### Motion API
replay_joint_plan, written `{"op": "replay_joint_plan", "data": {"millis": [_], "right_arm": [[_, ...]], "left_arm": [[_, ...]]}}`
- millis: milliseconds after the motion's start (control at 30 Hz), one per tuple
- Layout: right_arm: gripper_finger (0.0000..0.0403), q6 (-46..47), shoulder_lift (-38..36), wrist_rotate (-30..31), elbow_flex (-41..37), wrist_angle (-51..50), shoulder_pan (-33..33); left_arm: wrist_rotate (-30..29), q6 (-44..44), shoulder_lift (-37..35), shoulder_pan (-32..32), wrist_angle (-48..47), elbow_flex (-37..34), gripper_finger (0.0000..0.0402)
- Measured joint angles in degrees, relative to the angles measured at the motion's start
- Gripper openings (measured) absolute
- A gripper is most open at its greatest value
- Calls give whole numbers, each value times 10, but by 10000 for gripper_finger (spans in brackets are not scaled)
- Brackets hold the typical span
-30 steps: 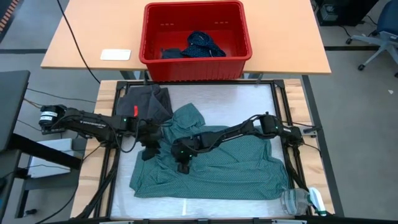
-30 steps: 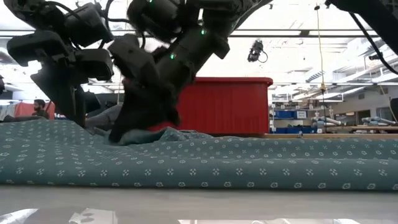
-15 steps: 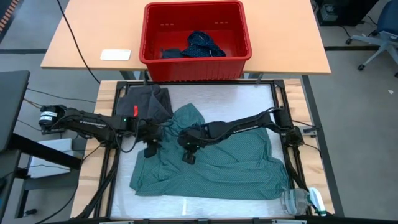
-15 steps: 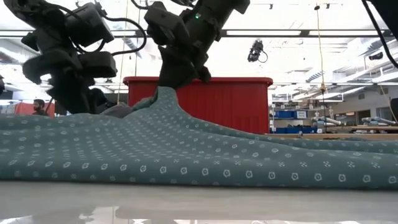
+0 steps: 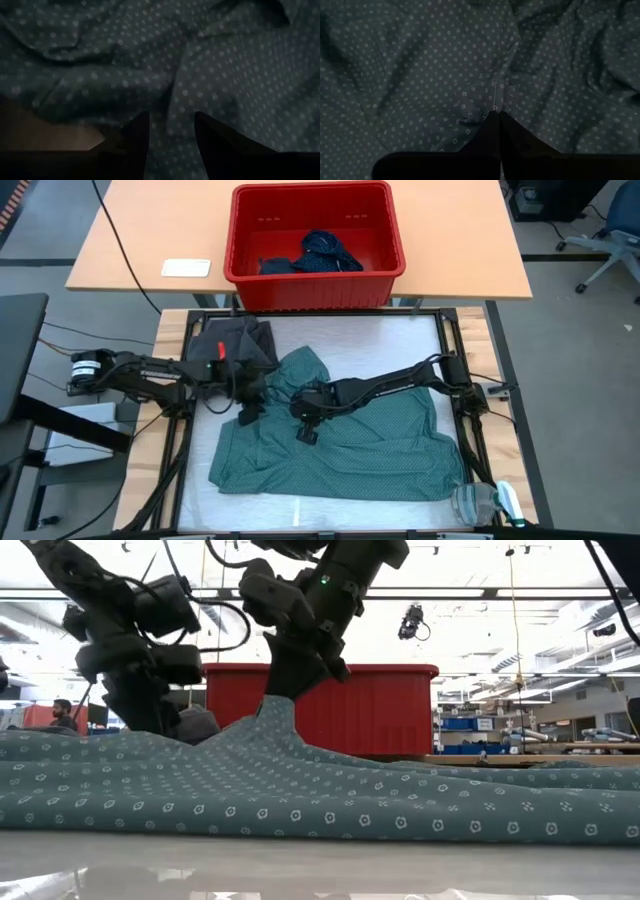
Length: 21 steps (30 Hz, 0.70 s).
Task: Fold laundry
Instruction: Fold the dark green polo
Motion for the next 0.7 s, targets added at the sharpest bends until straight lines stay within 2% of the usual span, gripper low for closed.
{"op": "replay_joint_plan", "data": {"millis": [233, 333, 467, 600, 700], "right_arm": [[0, 8, 1, 0, -2, -1, 0], [0, 9, 1, 1, -2, -2, 0], [0, 26, 1, 36, -2, -20, 0], [0, 54, 1, 99, -2, -52, 4], [1, 75, 1, 122, -12, -51, 9]], "left_arm": [[21, 9, 65, 0, 52, 0, 151], [36, 11, 76, -1, 57, 0, 111], [58, 10, 75, -1, 57, 0, 18], [63, 0, 53, -2, 42, 0, 5], [61, -4, 17, -2, 20, 0, 3]]}}
